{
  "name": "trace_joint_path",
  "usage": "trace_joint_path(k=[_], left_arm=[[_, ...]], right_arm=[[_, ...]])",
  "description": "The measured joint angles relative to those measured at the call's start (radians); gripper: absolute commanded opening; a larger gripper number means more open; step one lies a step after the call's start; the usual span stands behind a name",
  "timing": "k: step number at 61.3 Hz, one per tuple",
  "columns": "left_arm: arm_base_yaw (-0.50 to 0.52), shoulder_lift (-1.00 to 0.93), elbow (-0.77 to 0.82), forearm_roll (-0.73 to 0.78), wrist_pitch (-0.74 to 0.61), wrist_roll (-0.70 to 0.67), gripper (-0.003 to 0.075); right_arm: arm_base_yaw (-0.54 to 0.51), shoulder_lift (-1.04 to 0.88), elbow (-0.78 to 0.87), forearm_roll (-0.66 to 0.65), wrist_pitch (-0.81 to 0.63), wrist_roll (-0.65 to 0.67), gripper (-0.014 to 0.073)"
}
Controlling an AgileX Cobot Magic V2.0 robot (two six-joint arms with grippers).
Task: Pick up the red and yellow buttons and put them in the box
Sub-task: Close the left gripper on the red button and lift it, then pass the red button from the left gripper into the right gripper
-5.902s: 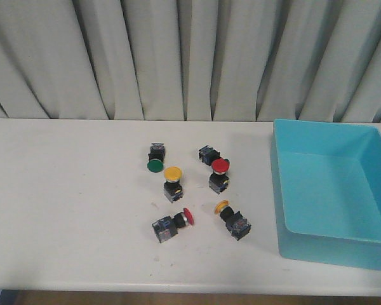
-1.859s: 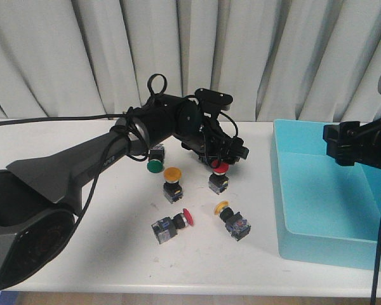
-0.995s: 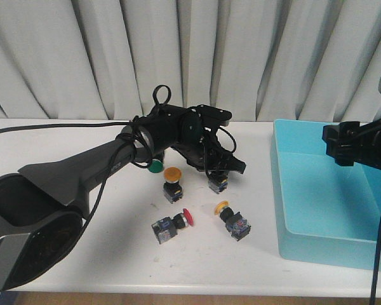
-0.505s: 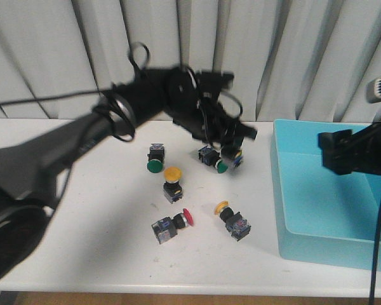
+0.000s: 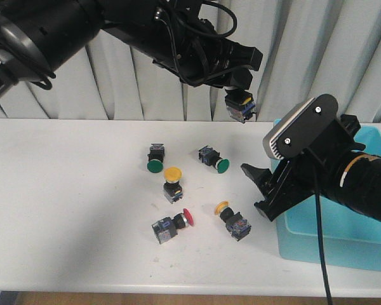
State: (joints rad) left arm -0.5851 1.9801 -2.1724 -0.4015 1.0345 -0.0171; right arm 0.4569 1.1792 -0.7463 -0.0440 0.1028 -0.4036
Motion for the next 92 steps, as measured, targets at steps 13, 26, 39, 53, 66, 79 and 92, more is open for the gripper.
trace_joint_path(k=[13, 26, 39, 53, 66, 79, 92], left_arm=[[-0.007, -0.004, 0.0, -0.043, 0.049, 0.0, -0.0006], [-0.056, -0.004, 0.0, -0.049, 0.056, 0.0, -0.0006], [-0.11, -0.004, 0.0, -0.063, 0.065, -0.003, -0.0006], [-0.117, -0.006, 0.0, -0.064, 0.062, -0.007, 0.0005], [-0.118, -0.006, 0.0, -0.063, 0.068, 0.0, 0.0085], [-0.119, -0.008, 0.0, -0.062, 0.06, 0.059, 0.0264], [-0.121, -0.015, -0.002, -0.017, 0.023, 0.116, 0.046]], right_arm=[[0.0, 0.0, 0.0, 0.001, -0.032, -0.001, 0.0582], [0.0, 0.0, 0.0, 0.044, -0.078, 0.003, 0.0582], [0.0, 0.0, 0.0, 0.076, -0.128, 0.003, 0.0533], [0.0, 0.0, 0.003, 0.142, -0.128, 0.003, 0.0129], [-0.001, 0.0, 0.003, 0.16, -0.132, 0.006, -0.0007], [-0.002, 0.0, 0.004, 0.155, -0.144, 0.002, -0.0004], [-0.002, 0.0, 0.005, 0.154, -0.148, 0.003, -0.0003]])
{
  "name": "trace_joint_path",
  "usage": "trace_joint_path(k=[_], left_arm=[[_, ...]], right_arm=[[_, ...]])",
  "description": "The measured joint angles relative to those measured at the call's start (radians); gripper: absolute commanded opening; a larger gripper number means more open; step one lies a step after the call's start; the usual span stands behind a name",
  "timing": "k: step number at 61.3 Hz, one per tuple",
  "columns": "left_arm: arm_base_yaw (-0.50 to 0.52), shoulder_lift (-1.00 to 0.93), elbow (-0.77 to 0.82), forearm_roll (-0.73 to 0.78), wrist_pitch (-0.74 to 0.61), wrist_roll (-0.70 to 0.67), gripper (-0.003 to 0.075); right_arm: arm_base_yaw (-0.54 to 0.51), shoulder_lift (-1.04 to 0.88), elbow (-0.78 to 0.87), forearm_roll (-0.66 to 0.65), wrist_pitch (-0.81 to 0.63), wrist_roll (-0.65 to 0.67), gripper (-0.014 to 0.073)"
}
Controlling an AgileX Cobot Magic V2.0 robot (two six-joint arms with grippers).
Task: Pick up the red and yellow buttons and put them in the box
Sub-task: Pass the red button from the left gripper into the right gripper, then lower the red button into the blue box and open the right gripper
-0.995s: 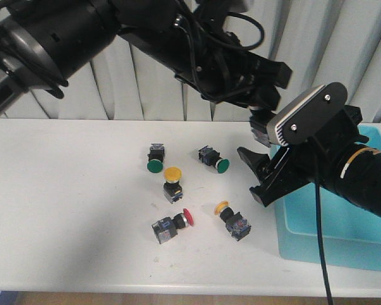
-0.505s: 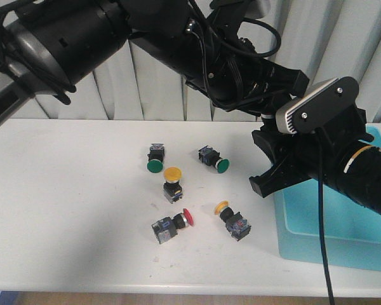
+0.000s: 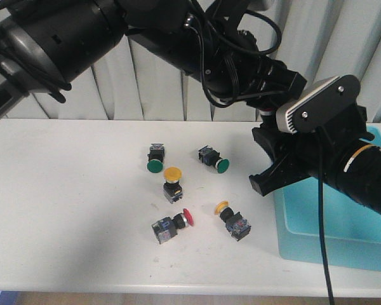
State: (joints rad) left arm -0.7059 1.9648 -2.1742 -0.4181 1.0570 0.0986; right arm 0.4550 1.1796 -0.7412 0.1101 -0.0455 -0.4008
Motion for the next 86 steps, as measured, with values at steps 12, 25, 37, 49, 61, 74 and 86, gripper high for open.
trace_joint_path(k=[12, 25, 37, 49, 61, 74, 86], left_arm=[[-0.005, 0.0, 0.0, 0.052, -0.032, 0.027, 0.05], [-0.011, -0.036, -0.002, 0.214, -0.049, 0.039, 0.0462], [-0.008, -0.146, -0.002, 0.558, -0.031, 0.023, 0.0398], [-0.008, -0.231, -0.002, 0.932, 0.114, -0.106, 0.016], [0.04, -0.237, 0.066, 1.056, 0.2, -0.159, -0.0008], [0.102, -0.24, 0.256, 0.976, 0.2, -0.165, -0.0008], [0.117, -0.24, 0.409, 0.913, 0.184, -0.165, -0.0008]], right_arm=[[0.0, 0.001, 0.0, 0.004, 0.02, 0.002, -0.0003], [-0.026, 0.002, -0.001, 0.005, 0.017, 0.002, -0.0003], [-0.172, 0.003, -0.002, 0.082, 0.018, 0.008, -0.0001], [-0.299, 0.083, -0.011, 0.109, 0.021, 0.008, 0.0002], [-0.369, 0.245, -0.084, 0.137, 0.13, 0.011, 0.0007], [-0.432, 0.437, -0.22, 0.204, 0.311, 0.017, 0.001], [-0.436, 0.599, -0.326, 0.204, 0.387, 0.018, 0.0017]])
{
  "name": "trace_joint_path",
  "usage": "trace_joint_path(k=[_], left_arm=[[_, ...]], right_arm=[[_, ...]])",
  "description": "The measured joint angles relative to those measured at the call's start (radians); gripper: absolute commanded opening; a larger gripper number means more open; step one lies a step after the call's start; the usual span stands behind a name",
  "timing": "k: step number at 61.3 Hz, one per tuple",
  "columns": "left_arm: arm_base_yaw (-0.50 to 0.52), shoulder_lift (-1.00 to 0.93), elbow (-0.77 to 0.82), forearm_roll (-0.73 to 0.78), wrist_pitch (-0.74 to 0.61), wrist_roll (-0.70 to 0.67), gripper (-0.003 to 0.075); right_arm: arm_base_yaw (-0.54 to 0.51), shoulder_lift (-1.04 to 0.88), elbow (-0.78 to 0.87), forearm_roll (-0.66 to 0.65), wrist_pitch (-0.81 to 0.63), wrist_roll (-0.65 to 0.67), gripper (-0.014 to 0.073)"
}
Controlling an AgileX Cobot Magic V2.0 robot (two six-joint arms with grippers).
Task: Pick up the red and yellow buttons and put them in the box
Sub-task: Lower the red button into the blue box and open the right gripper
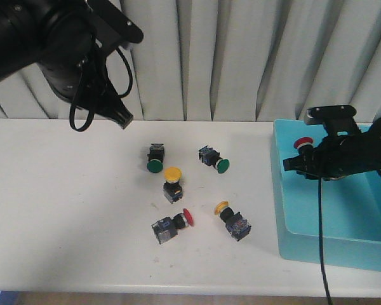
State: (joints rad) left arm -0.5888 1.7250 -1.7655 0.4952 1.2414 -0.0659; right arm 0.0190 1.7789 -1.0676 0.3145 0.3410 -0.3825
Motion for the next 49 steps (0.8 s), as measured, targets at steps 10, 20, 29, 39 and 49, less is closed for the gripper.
trace_joint_path(k=[10, 20, 29, 39, 49], left_arm=[[0.0, 0.001, 0.023, -0.026, -0.031, 0.0, -0.0008], [0.001, 0.001, 0.023, -0.045, -0.041, 0.0, -0.0006], [0.003, 0.001, 0.023, -0.052, -0.041, 0.0, -0.0004], [0.003, 0.001, 0.023, -0.054, -0.041, 0.0, 0.0008], [0.003, 0.001, 0.023, -0.054, -0.054, 0.0, 0.0064]], right_arm=[[0.0, 0.1, -0.072, -0.022, 0.051, 0.0, 0.0064], [0.0, 0.171, -0.112, -0.067, 0.096, 0.028, 0.0192], [0.0, 0.207, -0.117, -0.096, 0.103, 0.041, 0.0355], [0.0, 0.215, -0.123, -0.098, 0.104, 0.042, 0.049], [0.0, 0.201, -0.147, -0.119, 0.13, 0.042, 0.0524]])
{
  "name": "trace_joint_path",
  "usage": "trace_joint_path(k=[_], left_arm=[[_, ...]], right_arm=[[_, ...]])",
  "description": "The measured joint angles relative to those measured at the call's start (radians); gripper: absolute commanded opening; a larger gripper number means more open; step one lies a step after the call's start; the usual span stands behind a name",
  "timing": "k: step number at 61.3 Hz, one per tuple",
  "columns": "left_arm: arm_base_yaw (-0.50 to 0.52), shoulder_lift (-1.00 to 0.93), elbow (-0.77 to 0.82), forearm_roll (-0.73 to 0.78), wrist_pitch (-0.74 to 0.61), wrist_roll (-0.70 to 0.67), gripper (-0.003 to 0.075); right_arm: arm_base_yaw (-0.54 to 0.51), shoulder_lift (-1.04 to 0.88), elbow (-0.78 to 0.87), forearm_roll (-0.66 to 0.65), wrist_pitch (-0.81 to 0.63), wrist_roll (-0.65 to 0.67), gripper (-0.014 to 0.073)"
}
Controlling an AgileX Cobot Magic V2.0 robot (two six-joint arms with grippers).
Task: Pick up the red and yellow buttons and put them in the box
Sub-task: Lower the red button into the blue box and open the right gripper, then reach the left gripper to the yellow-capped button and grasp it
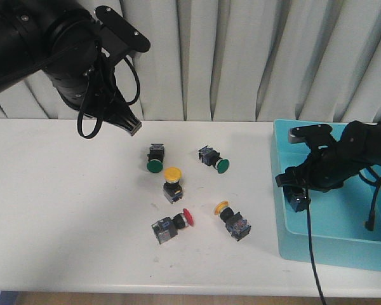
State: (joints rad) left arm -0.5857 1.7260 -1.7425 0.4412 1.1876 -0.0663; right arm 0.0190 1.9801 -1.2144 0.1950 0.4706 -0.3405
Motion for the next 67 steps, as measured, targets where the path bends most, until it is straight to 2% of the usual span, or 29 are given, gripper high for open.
trace_joint_path(k=[9, 16, 27, 29, 44, 56, 67], left_arm=[[0.0, 0.0, -0.001, -0.001, -0.054, 0.0, 0.0155], [0.0, 0.0, -0.017, -0.004, -0.128, -0.011, 0.0265], [0.0, 0.0, -0.068, -0.043, -0.298, -0.136, 0.0418], [0.0, 0.0, -0.076, -0.053, -0.363, -0.184, 0.0453], [0.0, 0.046, -0.081, -0.088, -0.486, -0.273, 0.0475], [0.0, 0.13, -0.081, -0.205, -0.527, -0.286, 0.0475], [0.0, 0.212, -0.081, -0.255, -0.527, -0.287, 0.0475]], right_arm=[[0.0, -0.075, -0.014, -0.004, 0.034, 0.003, 0.0524], [0.0, -0.173, -0.016, -0.004, 0.06, 0.004, 0.0519], [0.0, -0.345, -0.015, -0.004, 0.112, 0.015, 0.0508], [0.0, -0.396, -0.015, -0.004, 0.125, 0.021, 0.0502], [0.0, -0.538, -0.015, -0.004, 0.194, 0.036, 0.0485], [0.0, -0.609, -0.012, -0.004, 0.237, 0.037, 0.0485], [0.0, -0.656, -0.012, -0.003, 0.255, 0.037, 0.0485]])
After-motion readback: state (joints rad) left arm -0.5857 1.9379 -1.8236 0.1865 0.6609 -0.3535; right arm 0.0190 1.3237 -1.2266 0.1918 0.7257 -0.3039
